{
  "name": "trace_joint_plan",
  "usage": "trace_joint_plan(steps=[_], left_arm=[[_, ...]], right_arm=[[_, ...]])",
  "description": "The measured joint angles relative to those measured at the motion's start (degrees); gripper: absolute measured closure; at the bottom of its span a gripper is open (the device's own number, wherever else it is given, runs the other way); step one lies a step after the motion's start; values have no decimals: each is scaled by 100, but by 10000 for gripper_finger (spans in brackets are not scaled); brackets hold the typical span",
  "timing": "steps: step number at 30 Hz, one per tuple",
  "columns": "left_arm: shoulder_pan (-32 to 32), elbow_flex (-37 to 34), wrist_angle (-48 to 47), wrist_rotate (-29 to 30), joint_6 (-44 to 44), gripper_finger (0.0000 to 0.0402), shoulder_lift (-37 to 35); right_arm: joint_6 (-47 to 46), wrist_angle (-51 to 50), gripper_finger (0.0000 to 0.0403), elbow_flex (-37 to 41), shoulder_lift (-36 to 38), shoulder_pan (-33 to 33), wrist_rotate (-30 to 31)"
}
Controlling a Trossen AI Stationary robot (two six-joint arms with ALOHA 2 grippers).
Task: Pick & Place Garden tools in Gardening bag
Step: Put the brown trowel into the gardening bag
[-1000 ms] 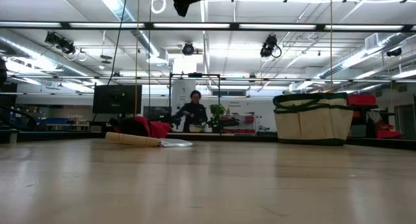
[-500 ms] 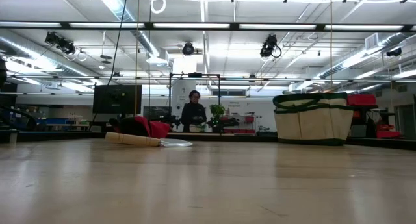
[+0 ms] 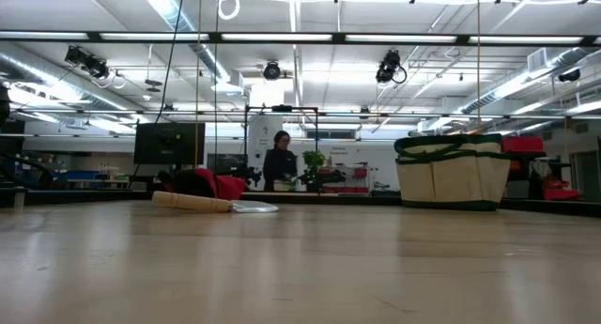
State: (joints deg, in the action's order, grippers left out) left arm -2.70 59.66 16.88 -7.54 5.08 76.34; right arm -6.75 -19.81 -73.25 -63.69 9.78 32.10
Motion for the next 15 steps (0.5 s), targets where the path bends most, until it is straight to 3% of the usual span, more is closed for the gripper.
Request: trace_joint_plan(steps=[15], left_arm=[[-1,0,-1,1,0,289,0]], right_arm=[[-23,13,195,0,-2,0,-2]])
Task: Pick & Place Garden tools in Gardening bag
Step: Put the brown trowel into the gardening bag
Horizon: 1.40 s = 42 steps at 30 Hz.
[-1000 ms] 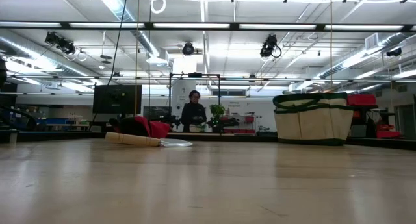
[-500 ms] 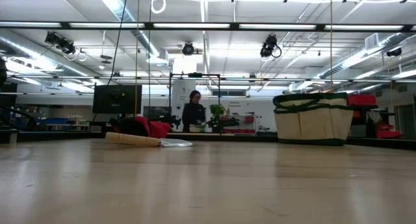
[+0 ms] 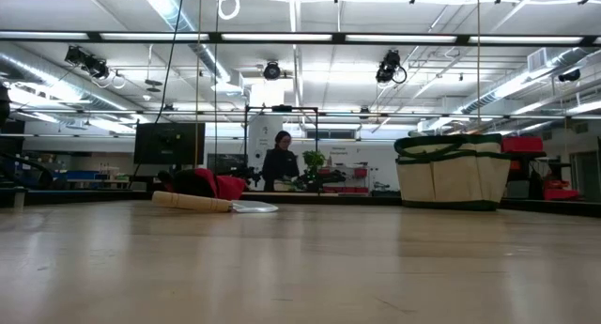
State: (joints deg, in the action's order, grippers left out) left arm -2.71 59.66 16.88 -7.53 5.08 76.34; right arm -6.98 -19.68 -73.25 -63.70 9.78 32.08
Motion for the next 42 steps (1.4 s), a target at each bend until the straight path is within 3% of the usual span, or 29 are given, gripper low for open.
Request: trace_joint_plan(steps=[33,42], left_arm=[[-12,0,-14,-1,0,289,0],[-62,0,-674,-7,-327,289,-4]], right_arm=[[1,-3,195,0,1,0,-4],[2,-4,195,0,1,2,-4]])
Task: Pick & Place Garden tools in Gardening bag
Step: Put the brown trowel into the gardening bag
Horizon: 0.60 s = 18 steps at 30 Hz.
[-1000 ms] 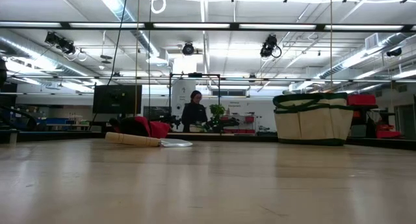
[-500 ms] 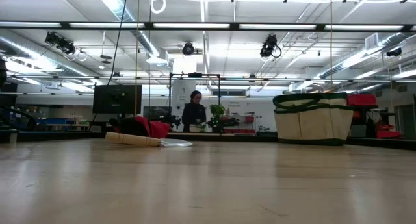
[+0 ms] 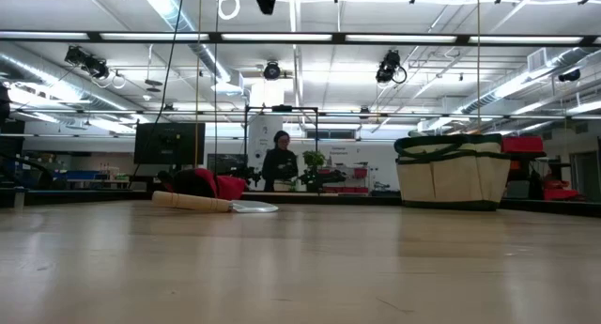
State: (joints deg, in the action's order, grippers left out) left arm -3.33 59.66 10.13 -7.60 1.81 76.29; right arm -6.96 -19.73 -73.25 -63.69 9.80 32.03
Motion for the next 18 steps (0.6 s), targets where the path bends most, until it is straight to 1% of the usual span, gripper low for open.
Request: trace_joint_plan(steps=[6,13,18], left_arm=[[-222,0,-660,-1,-752,289,0],[-480,0,-995,-14,-2177,289,0],[-595,0,-1736,-293,-3531,289,0]], right_arm=[[0,0,195,0,0,0,0],[0,0,195,0,1,0,0],[0,0,195,0,1,0,0]])
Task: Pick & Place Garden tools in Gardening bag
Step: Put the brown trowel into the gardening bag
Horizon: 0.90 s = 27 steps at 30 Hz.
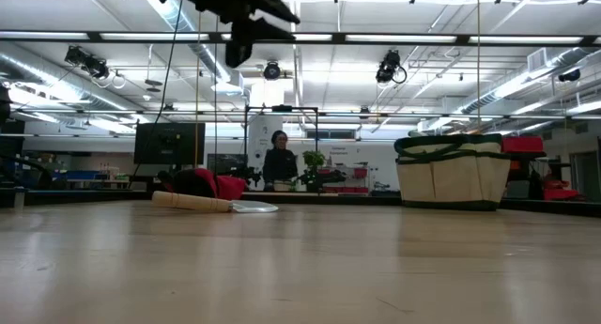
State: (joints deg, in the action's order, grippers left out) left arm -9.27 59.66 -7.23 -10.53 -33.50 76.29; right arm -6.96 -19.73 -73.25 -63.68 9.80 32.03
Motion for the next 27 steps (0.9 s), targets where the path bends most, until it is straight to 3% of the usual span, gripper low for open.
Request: trace_joint_plan(steps=[16,22,27], left_arm=[[-290,0,-2504,-22,-3412,289,0],[-289,0,-2613,585,-3595,289,2],[-289,0,-2613,643,-3519,289,3]], right_arm=[[0,0,195,0,-2,0,0],[0,0,195,0,-2,0,0],[0,0,195,0,-1,0,0]])
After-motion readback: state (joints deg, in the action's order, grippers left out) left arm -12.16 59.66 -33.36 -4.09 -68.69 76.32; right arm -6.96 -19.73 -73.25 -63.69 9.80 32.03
